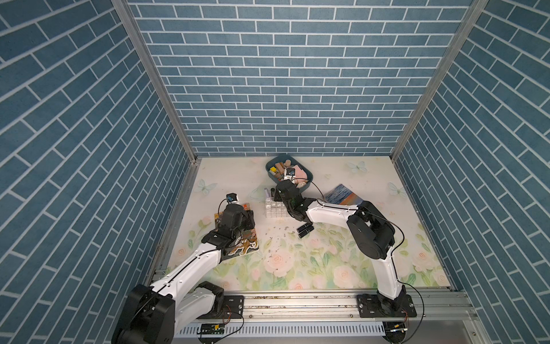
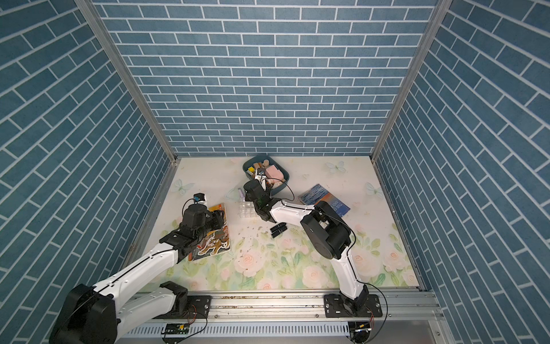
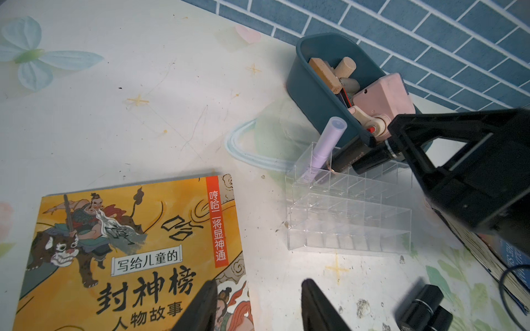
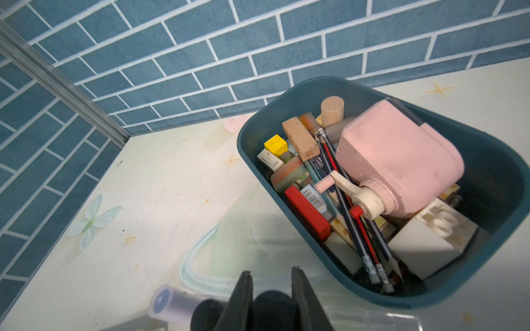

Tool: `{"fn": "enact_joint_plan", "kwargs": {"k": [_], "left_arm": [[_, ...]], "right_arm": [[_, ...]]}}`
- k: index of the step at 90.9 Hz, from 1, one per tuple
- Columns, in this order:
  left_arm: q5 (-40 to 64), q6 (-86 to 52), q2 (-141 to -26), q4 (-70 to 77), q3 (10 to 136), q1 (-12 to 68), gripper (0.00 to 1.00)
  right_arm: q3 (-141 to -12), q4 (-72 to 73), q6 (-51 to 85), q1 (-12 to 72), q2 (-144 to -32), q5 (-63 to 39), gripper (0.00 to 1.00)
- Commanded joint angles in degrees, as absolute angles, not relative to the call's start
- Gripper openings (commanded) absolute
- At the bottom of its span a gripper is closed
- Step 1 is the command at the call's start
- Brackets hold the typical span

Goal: Arrange the lipsticks in the organizer
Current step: Place the lipstick in the storage box.

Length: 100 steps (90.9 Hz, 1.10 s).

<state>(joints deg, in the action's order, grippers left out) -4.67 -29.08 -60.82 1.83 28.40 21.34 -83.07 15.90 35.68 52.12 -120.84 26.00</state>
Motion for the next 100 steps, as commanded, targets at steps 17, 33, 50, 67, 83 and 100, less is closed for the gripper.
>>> {"fn": "enact_joint_plan", "kwargs": {"k": [17, 33, 50, 67, 83, 100], "left_arm": [[-2.93, -28.13, -60.97, 3.1, 27.76, 20.91, 0.51], [-2.02, -28.43, -60.71, 3.01, 27.92, 20.84, 0.51], [-1.38, -28.65, -59.99, 2.27, 28.31, 20.83, 0.5], [-0.92, -28.83, -59.0, 1.29, 29.04, 20.89, 0.5], [0.12, -28.49, -57.35, 0.51, 29.05, 20.98, 0.49], [2.21, -25.04, -57.24, 0.62, 31.67, 28.56, 0.55]], "right_arm": [[-85.63, 13.27, 34.91, 52.29, -123.8, 28.14, 0.07], [-88.25, 11.13, 32.86, 53.26, -124.25, 29.39, 0.25], [-87.82, 10.89, 35.45, 53.35, -121.57, 26.66, 0.36], [-86.69, 11.52, 37.84, 53.24, -117.35, 23.23, 0.39], [-82.04, 12.79, 40.16, 52.07, -111.66, 20.97, 0.4], [-67.73, 14.49, 40.58, 50.13, -99.15, 19.9, 0.4]]}}
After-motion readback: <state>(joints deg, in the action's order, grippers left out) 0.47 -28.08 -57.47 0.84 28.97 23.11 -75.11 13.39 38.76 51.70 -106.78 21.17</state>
